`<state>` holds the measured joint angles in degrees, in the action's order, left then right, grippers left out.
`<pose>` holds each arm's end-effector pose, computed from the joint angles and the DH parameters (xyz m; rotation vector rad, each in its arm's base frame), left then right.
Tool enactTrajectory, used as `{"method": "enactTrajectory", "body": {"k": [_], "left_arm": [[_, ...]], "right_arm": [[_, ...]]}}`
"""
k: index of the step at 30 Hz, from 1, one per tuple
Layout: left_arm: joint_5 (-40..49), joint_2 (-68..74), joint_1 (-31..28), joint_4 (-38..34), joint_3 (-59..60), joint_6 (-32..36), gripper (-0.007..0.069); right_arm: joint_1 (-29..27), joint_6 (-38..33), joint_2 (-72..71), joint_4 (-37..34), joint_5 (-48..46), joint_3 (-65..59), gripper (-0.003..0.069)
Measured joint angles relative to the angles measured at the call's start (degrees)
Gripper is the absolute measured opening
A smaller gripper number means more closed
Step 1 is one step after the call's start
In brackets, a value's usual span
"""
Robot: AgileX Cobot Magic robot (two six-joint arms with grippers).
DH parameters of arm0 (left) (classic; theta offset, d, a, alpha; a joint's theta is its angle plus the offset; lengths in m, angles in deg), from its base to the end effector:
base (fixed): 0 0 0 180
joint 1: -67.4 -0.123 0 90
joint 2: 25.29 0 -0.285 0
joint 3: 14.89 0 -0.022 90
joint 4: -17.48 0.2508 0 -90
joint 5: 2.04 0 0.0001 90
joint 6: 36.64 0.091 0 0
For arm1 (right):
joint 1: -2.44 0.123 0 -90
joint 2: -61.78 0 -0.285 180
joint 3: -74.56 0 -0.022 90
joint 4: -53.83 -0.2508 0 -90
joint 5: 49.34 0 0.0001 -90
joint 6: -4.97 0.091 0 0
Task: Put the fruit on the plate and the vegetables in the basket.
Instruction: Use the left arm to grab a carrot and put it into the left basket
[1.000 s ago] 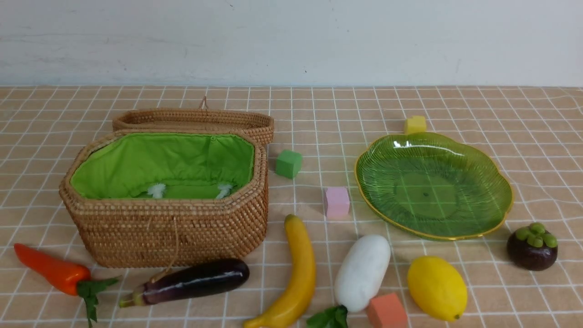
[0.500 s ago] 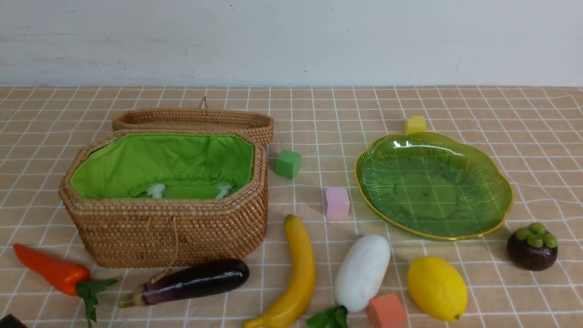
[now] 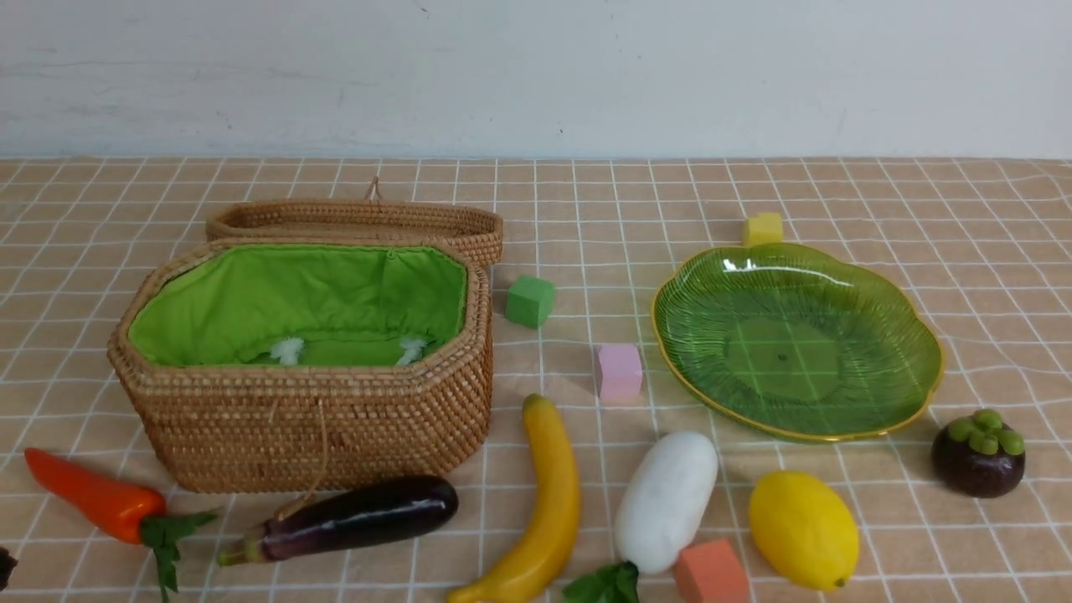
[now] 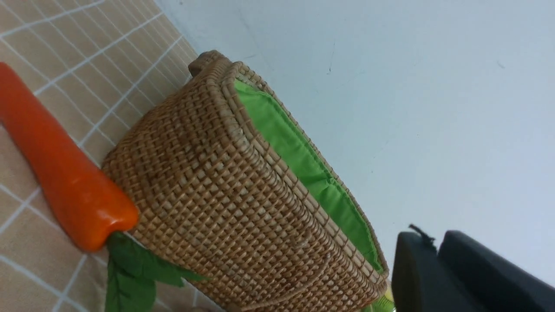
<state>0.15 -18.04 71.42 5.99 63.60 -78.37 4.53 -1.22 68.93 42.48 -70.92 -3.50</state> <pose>0.0565 -0.0047 0.2028 -0.6555 1.4471 -0.7948 0.0521 0.0085 0.1756 -0.0132 1.8588 0.1457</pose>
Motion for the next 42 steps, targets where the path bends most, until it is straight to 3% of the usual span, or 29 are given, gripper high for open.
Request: {"method": "enactTrajectory", "body": {"k": [1, 7, 8, 10, 12, 18, 19, 20, 21, 24, 28, 30, 33, 36, 39, 42], "left_arm": [[1.81, 0.00, 0.00, 0.80, -1.44, 0.05, -0.0013], [9.04, 0.00, 0.00, 2.89, -9.98, 3.94, -0.0013], [12.81, 0.17, 0.00, 2.94, -13.73, 7.20, -0.0013], [14.74, 0.72, 0.00, 2.86, -15.17, 8.75, -0.0013], [21.56, 4.93, 0.00, 1.93, -19.59, 14.86, -0.0013], [35.05, 19.76, 0.00, -2.63, -28.24, 33.18, -0.0013], [39.20, 25.43, 0.00, -4.09, -31.15, 40.00, -0.0013], [40.24, 26.87, 0.00, -4.45, -32.24, 41.73, -0.0013], [44.23, 32.55, 0.00, -6.26, -34.67, 48.09, -0.0013], [48.87, 42.14, 0.05, -10.71, -39.09, 57.81, -0.0013], [49.54, 51.43, 0.07, -13.88, -43.67, 65.18, -0.0013], [49.43, 53.21, 0.07, -13.93, -44.77, 64.28, -0.0013], [49.23, 58.17, -1.93, -9.11, -48.94, 51.70, -0.0013], [49.62, 60.75, -6.07, 0.17, -51.80, 39.47, -0.0013], [49.50, 61.82, -10.55, 6.10, -52.45, 33.02, -0.0013], [48.45, 64.99, -15.66, 7.20, -52.80, 29.55, -0.0013]], "right_arm": [[0.00, 0.73, 0.00, -0.47, 0.95, -0.20, 0.0242], [0.00, 9.79, 0.00, -14.03, 6.02, -0.56, 0.0242], [0.00, 12.17, 0.00, -19.07, 8.00, -0.56, 0.0242], [0.00, 12.82, 0.00, -20.95, 9.39, -0.56, 0.0237], [0.00, 13.68, 0.00, -24.66, 10.52, -0.56, 0.0216], [0.00, 10.41, 3.48, -29.44, -6.69, 8.15, 0.0115], [0.00, 5.76, 7.52, -29.36, -14.71, 14.86, 0.0083], [0.00, 4.58, 8.72, -29.36, -16.80, 16.55, 0.0077], [0.00, -0.56, 13.83, -28.95, -25.42, 23.39, 0.0061], [0.00, -8.94, 22.57, -27.76, -40.06, 34.53, 0.0050], [0.00, -16.70, 30.67, -26.91, -48.68, 44.34, 0.0049], [0.00, -17.74, 31.37, -26.80, -49.03, 45.20, 0.0049], [0.00, -19.59, 31.79, -26.31, -49.47, 45.82, 0.0049], [0.52, -19.95, 31.79, -25.62, -49.91, 45.82, 0.0050], [2.63, -19.99, 31.74, -25.12, -49.91, 45.82, 0.0052], [4.02, -19.99, 31.63, -24.94, -49.91, 45.82, 0.0055]]}}
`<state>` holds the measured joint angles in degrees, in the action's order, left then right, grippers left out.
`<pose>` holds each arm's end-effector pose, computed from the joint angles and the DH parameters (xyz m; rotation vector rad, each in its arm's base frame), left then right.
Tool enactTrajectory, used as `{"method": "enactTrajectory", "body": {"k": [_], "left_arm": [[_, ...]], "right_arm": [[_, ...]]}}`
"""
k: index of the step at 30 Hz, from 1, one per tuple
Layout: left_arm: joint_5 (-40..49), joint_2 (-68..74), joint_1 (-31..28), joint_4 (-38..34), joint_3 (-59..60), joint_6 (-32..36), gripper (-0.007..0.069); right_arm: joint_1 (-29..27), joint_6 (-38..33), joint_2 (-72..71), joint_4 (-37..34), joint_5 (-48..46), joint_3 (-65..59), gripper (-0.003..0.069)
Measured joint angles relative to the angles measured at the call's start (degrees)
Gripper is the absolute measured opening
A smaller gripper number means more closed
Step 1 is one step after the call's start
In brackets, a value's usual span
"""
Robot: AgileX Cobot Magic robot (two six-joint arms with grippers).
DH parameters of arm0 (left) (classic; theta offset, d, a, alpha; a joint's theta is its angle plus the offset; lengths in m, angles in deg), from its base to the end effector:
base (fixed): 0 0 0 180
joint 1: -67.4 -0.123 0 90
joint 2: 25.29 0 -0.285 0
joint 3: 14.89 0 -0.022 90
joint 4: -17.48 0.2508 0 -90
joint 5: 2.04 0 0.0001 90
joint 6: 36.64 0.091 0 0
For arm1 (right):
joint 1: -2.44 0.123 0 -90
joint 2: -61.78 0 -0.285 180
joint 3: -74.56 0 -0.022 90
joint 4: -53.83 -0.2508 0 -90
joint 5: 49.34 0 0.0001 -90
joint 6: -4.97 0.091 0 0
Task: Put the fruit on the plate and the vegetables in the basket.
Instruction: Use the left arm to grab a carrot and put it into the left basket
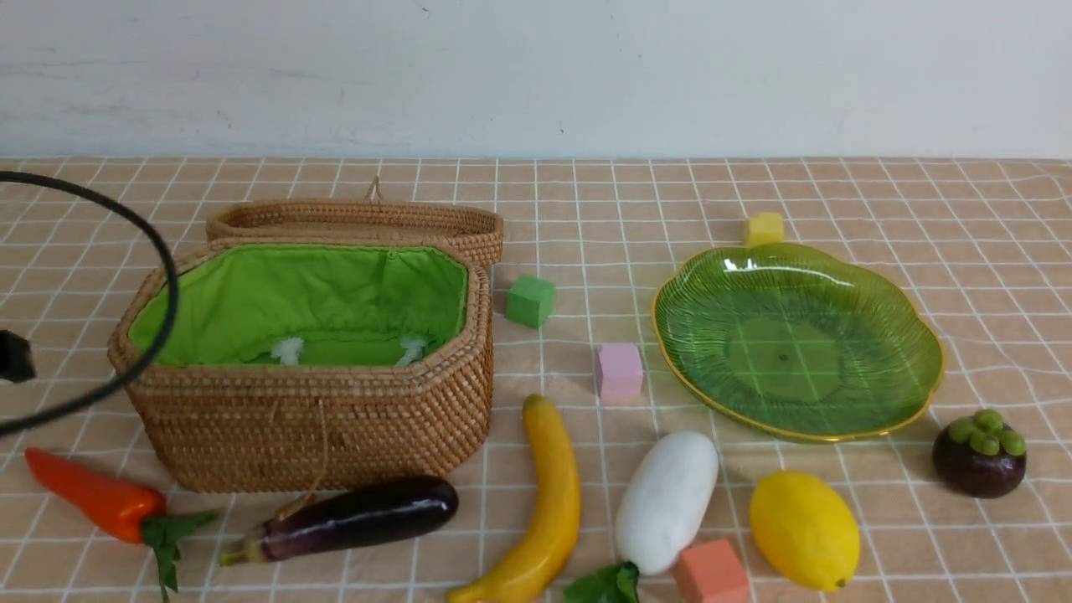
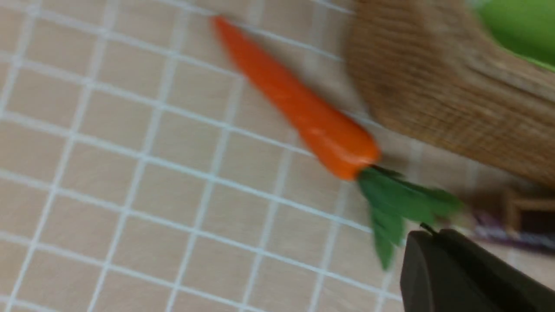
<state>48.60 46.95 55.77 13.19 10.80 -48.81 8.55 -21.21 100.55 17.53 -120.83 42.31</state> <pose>0.2086 0.0376 0.3041 -0.5740 2.5276 -0.0958 0.0519 0.0570 0.3474 -0.6498 2.2327 0.6551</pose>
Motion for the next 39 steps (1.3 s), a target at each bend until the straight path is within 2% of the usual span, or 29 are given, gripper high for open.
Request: {"method": "enactTrajectory", "body": {"k": [2, 4, 7, 11, 12, 13, 14, 16, 18, 22, 26, 30, 31, 32, 39], "left_arm": [[-2.25, 7.19, -4.64, -1.41, -0.21, -0.78, -0.0012], [-3.75, 11.18, -5.96, -1.82, -0.21, -0.78, 0.0003], [-6.83, 16.10, -6.76, -2.28, -0.21, -0.98, 0.0071], [-14.52, 22.80, -6.93, -4.81, -0.38, -2.59, 0.0287], [-14.86, 23.09, -6.93, -5.00, -0.38, -2.59, 0.0298], [-17.41, 25.47, -6.93, -6.65, -0.44, -2.78, 0.0385], [-18.01, 25.73, -6.93, -7.09, -0.44, -2.78, 0.0393], [-21.64, 28.91, -6.93, -9.03, -0.44, -2.85, 0.0481], [-23.95, 30.86, -6.93, -9.42, -0.49, -2.85, 0.0506], [-27.25, 33.62, -6.93, -9.59, -0.49, -2.87, 0.0504], [-30.34, 35.78, -6.93, -9.71, -0.54, -2.91, 0.0424], [-31.09, 36.46, -6.93, -9.66, -0.79, -2.98, 0.0299], [-31.25, 36.75, -6.93, -9.73, -0.95, -2.98, 0.0237], [-31.41, 36.89, -6.93, -9.73, -1.01, -2.98, 0.0211], [-29.31, 36.08, -6.93, -8.40, -1.83, -4.32, 0.0207]], "right_arm": [[0.30, 0.00, 0.00, 0.42, 0.39, 0.00, 0.0058], [0.35, 0.00, 0.00, 0.83, 0.52, 0.00, 0.0060], [0.35, 0.00, 0.00, 1.10, 0.72, 0.00, 0.0064], [0.51, 0.00, 0.00, 1.23, 3.20, 0.00, 0.0067], [0.51, 0.00, 0.00, 1.23, 3.41, 0.00, 0.0067], [0.51, 0.00, 0.00, 1.16, 5.61, 0.19, 0.0067], [0.51, 0.00, 0.00, 1.16, 5.61, 0.23, 0.0067], [0.51, -0.07, 0.00, -0.28, 10.16, 1.02, 0.0069], [0.51, -0.14, 0.00, -1.58, 12.98, 1.74, 0.0070], [0.51, -1.09, 0.00, -3.22, 16.07, 3.01, 0.0071], [0.51, -3.02, 0.00, -4.95, 17.36, 4.28, 0.0073], [0.51, -3.36, 0.00, -5.64, 17.43, 4.47, 0.0076], [0.51, -3.41, 0.00, -5.77, 17.43, 4.47, 0.0077], [0.51, -3.41, 0.00, -5.76, 17.43, 4.47, 0.0078], [0.51, -3.41, 0.00, -5.76, 17.43, 4.47, 0.0080]]}}
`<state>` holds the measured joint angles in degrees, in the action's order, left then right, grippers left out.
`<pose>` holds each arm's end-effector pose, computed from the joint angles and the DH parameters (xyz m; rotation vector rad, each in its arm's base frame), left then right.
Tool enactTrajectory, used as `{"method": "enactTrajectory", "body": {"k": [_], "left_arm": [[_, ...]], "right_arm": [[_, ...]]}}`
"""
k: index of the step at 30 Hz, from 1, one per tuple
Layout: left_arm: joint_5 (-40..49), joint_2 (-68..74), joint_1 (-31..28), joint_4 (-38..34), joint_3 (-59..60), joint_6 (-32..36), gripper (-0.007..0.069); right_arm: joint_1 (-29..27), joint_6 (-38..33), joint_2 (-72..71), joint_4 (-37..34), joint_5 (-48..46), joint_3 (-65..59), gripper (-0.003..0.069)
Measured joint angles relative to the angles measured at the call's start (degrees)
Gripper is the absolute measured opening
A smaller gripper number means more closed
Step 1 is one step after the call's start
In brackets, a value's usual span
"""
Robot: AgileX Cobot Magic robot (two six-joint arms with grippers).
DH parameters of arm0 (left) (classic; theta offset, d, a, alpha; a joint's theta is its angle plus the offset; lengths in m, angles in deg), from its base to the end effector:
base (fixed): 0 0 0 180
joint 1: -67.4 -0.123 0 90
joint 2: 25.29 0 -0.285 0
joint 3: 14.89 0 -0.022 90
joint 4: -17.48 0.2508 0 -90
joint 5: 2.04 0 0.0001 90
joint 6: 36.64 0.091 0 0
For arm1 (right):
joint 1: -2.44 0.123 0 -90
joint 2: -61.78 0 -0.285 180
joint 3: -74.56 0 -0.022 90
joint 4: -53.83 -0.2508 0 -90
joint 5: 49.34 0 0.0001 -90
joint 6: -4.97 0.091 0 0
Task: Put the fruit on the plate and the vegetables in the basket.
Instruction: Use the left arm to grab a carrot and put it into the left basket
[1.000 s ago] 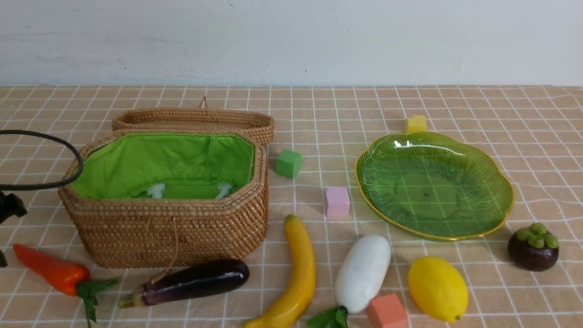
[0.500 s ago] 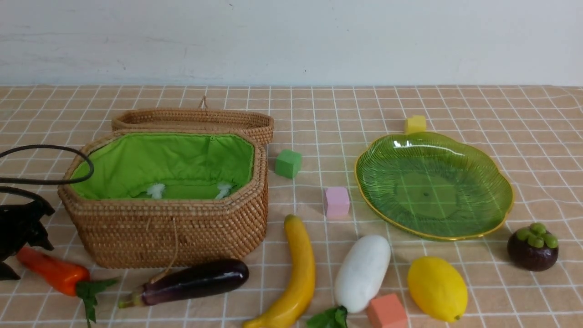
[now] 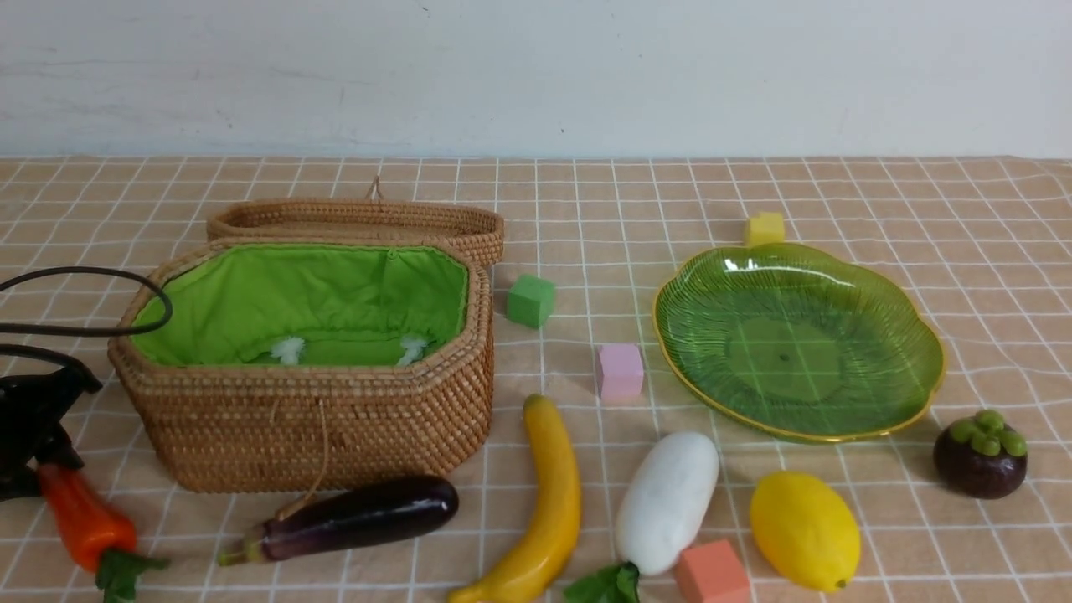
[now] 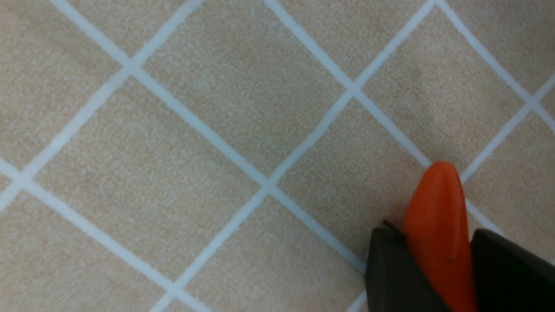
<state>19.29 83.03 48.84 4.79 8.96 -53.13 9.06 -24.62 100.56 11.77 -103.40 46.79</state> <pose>0.3164 0.0985 0.1606 -1.0408 2.4641 -0.1613 0.0637 0.0571 0.3925 -0.5142 1.8734 0.6163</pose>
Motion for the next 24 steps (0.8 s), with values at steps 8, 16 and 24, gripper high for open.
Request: {"method": "enactTrajectory", "body": {"k": [8, 16, 24], "left_arm": [[9.06, -17.74, 2.09, 11.07, -7.51, 8.25, 0.0207], [12.34, -24.51, 19.93, 6.42, -20.36, 52.28, 0.0207], [14.30, -10.69, 34.84, 5.20, -26.10, 77.52, 0.0207]], "right_arm": [[0.00, -0.58, 0.00, 0.00, 1.09, 2.72, 0.0083], [0.00, -1.51, 0.00, 0.00, 1.03, 4.10, 0.0085], [0.00, -1.56, 0.00, 0.00, -0.59, 4.10, 0.0090]]}}
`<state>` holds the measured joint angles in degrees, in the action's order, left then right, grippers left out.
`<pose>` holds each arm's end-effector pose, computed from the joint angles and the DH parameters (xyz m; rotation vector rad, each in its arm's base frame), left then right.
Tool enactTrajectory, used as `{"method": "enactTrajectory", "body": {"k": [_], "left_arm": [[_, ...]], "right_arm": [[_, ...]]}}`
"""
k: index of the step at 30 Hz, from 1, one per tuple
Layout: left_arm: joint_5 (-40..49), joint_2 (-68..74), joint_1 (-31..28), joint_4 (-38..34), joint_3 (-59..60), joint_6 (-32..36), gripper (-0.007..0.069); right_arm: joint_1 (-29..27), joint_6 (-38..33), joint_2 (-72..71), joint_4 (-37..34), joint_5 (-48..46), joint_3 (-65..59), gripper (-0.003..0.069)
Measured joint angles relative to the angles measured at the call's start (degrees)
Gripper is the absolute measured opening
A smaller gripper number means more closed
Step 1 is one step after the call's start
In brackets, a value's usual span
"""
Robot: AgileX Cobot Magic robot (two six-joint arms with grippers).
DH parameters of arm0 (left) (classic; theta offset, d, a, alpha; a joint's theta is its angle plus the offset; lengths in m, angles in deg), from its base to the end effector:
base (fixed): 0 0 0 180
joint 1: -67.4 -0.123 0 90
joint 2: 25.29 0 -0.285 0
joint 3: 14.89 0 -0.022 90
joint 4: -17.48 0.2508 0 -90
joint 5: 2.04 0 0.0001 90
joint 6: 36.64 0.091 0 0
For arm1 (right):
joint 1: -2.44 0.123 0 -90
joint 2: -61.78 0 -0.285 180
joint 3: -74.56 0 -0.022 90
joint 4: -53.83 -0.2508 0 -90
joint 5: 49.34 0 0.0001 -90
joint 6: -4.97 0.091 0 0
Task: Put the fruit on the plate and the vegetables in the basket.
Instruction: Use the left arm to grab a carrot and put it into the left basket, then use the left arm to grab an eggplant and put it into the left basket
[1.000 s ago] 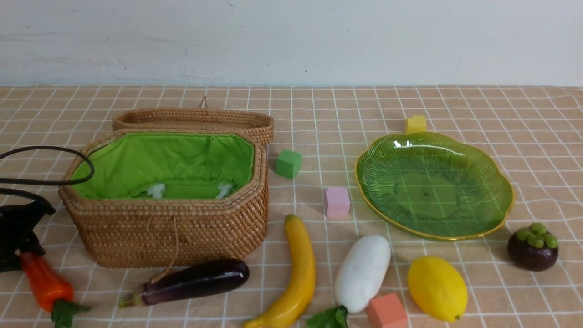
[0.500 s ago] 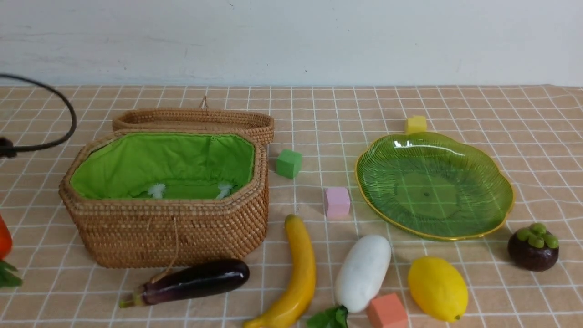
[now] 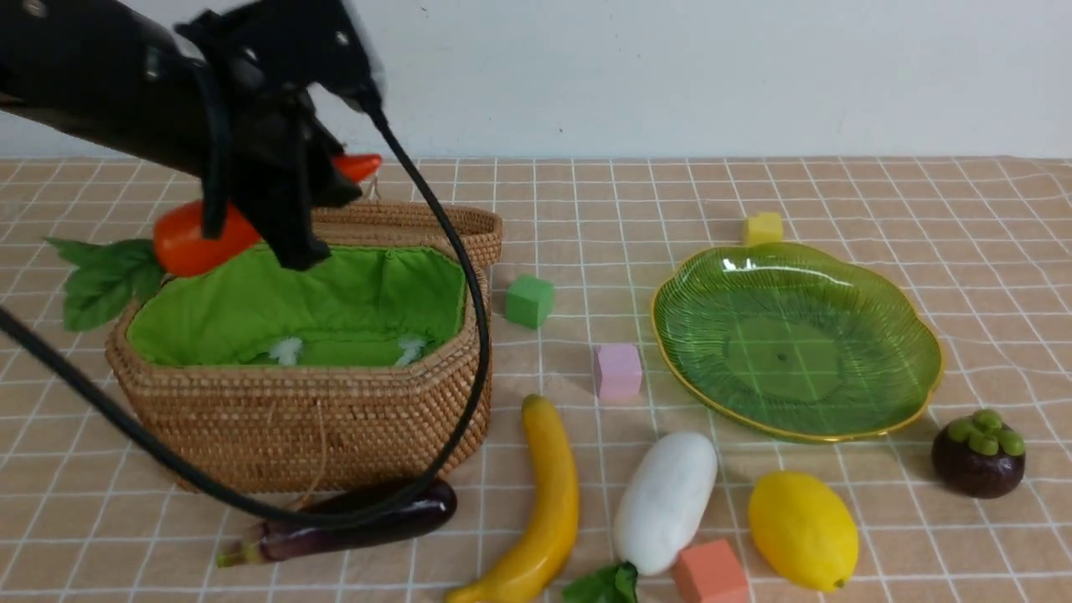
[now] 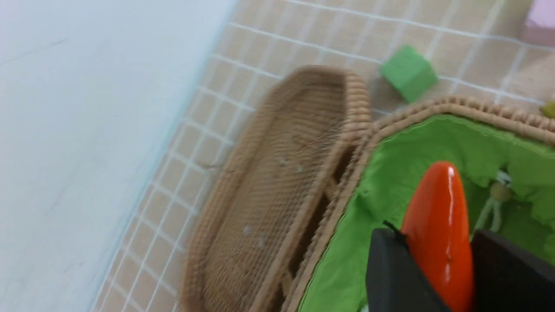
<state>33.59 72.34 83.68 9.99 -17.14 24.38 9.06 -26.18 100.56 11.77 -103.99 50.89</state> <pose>0.3419 -0.1071 0.3445 1.3678 1.8419 0.2653 0.0560 0.0566 0.4124 -0.5549 1.8006 0.5828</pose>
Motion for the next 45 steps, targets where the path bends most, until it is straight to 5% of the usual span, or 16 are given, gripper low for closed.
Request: {"method": "enactTrajectory", "body": {"k": [8, 11, 12, 14, 17, 22, 23, 24, 25, 28, 32, 36, 40, 45], "left_arm": [[-3.13, 8.39, 1.54, 2.53, -0.44, 3.75, 0.0262], [-5.18, 8.66, 1.54, 2.58, -0.44, 3.36, 0.0398], [-5.84, 8.17, 1.54, 2.07, -0.51, 1.58, 0.0532], [-5.06, 7.12, 1.54, 0.88, -0.51, -0.86, 0.0619], [-0.55, 4.02, 1.54, -1.94, -0.51, -7.59, 0.0652], [10.81, -3.62, 4.50, -4.06, 0.33, -19.69, 0.0463], [12.99, -5.14, 6.07, -3.74, 1.74, -21.76, 0.0345], [13.34, -5.43, 6.35, -3.64, 1.74, -21.94, 0.0345], [15.64, -7.13, 8.21, -2.87, 3.90, -22.70, 0.0217], [20.12, -10.30, 13.05, -1.30, 10.74, -23.85, 0.0003], [21.10, -11.04, 15.30, 0.62, 18.82, -26.60, -0.0006], [15.83, -10.99, 15.36, 3.18, 26.10, -27.51, 0.0113], [1.29, -10.99, 15.36, 6.19, 32.22, -27.26, 0.0376], [-8.40, -8.75, 15.36, 11.32, 36.02, -26.78, 0.0561]], "right_arm": [[0.00, 0.05, 0.00, 0.00, -4.62, 0.00, 0.0097], [0.00, 0.05, 0.00, 0.00, -4.69, 0.00, 0.0099], [0.00, 0.05, 0.00, 0.06, -4.69, 0.00, 0.0101], [0.00, 0.05, 0.00, 0.06, -4.69, 0.00, 0.0102], [0.00, 0.05, 0.00, 0.06, -4.69, 0.00, 0.0105], [0.00, 0.05, 0.00, 0.16, -4.75, 0.00, 0.0109], [0.00, 0.05, 0.00, 0.16, -4.75, 0.00, 0.0109], [0.00, 0.05, 0.00, 0.16, -4.75, 0.00, 0.0110], [0.00, 0.05, 0.00, 0.16, -4.77, 0.00, 0.0111], [0.00, 0.05, 0.00, 0.16, -5.37, 0.00, 0.0114], [0.00, 0.05, 0.00, 0.16, -6.12, 0.00, 0.0118], [0.00, 0.05, 0.00, 0.18, -6.45, 0.00, 0.0120], [0.00, 0.05, 0.00, 0.18, -6.49, 0.00, 0.0123], [0.00, 0.05, 0.00, 0.18, -6.52, 0.00, 0.0126]]}}
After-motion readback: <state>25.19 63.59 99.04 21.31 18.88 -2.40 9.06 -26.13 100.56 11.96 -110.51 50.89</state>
